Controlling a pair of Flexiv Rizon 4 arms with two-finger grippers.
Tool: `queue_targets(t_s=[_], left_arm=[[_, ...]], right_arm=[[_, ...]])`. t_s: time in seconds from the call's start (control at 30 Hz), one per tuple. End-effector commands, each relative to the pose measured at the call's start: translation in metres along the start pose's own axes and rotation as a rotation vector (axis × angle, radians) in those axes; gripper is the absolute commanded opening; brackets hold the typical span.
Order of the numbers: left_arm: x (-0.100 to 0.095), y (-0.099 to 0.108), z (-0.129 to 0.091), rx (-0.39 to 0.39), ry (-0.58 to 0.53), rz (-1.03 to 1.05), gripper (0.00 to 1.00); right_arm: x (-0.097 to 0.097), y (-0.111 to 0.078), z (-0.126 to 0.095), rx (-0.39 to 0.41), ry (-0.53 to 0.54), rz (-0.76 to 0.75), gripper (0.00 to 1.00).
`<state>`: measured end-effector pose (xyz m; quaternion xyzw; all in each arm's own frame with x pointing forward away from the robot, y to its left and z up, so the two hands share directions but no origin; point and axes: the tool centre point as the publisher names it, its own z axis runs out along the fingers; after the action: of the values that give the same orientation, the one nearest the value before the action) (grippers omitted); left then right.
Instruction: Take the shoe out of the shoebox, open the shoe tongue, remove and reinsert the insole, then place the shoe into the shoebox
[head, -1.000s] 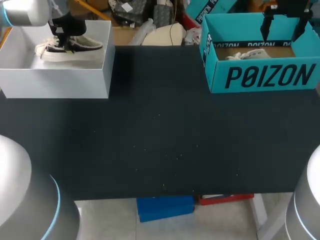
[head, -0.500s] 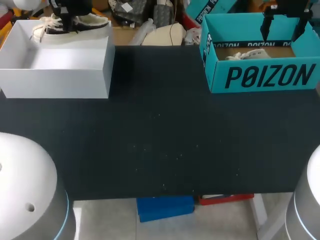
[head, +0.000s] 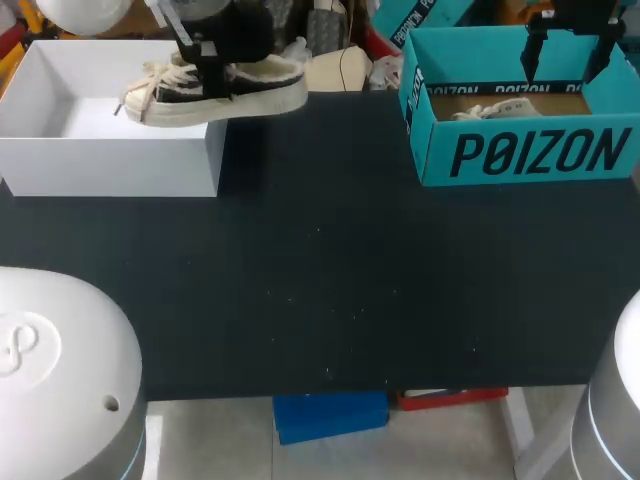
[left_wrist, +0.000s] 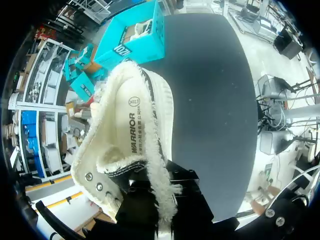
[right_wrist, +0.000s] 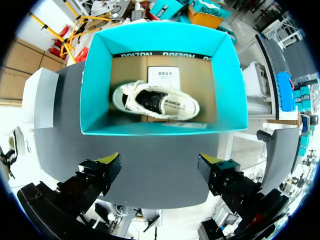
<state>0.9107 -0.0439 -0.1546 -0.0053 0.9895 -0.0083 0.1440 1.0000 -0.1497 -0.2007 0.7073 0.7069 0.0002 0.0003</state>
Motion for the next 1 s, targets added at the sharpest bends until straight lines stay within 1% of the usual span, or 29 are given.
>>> queue_targets(t_s=[0.03,0.13,0.27,0.5,0.63,0.7,0.83,0.87,0.9,1.0], left_arm=[[0.095,-0.034,-0.043,-0.057,-0.291,0.016,0.00],[0.115,-0.056,-0.029,-0.058,-0.269,0.034,0.00],[0.136,-0.075,0.000,-0.041,-0.215,0.028,0.00],[0.165,-0.087,0.067,-0.030,-0.108,0.042,0.00],[0.173,-0.094,0.100,-0.020,-0.080,0.057,0.00],[0.179,-0.098,0.116,-0.031,-0.089,0.068,0.00],[0.184,-0.105,0.138,-0.010,-0.092,0.075,0.00],[0.184,-0.107,0.142,-0.017,-0.114,0.085,0.00],[0.185,-0.109,0.146,-0.002,-0.124,0.089,0.00],[0.184,-0.114,0.162,0.006,-0.134,0.087,0.00]], right_arm=[[0.000,0.000,0.000,0.000,0.000,0.000,1.00],[0.000,0.000,0.000,0.000,0.000,0.000,1.00],[0.000,0.000,0.000,0.000,0.000,0.000,1.00],[0.000,0.000,0.000,0.000,0.000,0.000,1.00],[0.000,0.000,0.000,0.000,0.000,0.000,1.00],[0.000,0.000,0.000,0.000,0.000,0.000,1.00],[0.000,0.000,0.000,0.000,0.000,0.000,1.00],[0.000,0.000,0.000,0.000,0.000,0.000,1.00],[0.000,0.000,0.000,0.000,0.000,0.000,1.00],[0.000,0.000,0.000,0.000,0.000,0.000,1.00]])
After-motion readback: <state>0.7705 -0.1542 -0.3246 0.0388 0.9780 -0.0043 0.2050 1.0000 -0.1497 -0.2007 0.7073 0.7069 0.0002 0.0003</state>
